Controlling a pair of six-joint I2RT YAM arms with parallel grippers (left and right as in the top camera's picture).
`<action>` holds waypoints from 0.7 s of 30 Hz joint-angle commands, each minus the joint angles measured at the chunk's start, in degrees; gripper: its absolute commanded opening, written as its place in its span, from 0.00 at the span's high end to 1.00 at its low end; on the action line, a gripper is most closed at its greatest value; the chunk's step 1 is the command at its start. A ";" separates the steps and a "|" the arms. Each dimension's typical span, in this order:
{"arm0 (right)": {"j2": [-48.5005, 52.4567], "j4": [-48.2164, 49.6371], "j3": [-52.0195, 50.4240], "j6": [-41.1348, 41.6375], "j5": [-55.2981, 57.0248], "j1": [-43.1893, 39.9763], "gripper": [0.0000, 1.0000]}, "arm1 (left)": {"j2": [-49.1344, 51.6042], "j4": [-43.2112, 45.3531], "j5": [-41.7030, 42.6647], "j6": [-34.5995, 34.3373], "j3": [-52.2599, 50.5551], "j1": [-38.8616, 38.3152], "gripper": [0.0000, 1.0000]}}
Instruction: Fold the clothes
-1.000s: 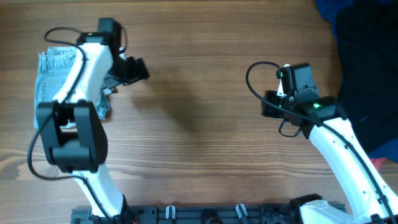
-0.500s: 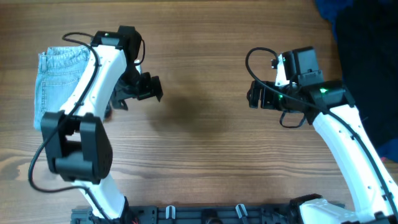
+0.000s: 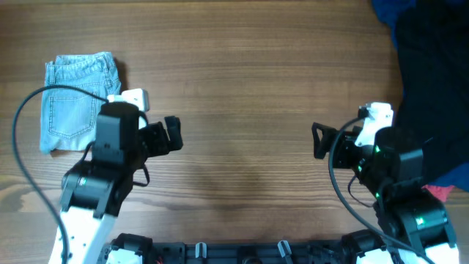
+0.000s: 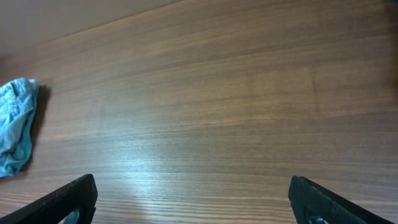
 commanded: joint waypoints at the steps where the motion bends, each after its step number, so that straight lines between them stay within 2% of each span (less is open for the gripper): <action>1: -0.33 -0.13 -1.03 0.39 1.64 0.02 0.00 | -2.05 0.20 -3.98 0.92 -0.83 0.04 0.00; 14: 8.44 -1.68 -1.03 0.24 1.66 -0.11 0.00 | -0.74 0.13 -3.98 0.92 -0.83 0.04 0.00; 17: 3.13 -1.03 -1.70 -1.79 2.89 -1.77 0.00 | -0.74 0.13 -3.98 0.92 -0.83 0.04 0.00; 21: -10.14 8.22 -7.89 -10.36 1.42 -5.01 0.00 | -0.74 0.13 -3.98 0.92 -0.83 0.04 0.00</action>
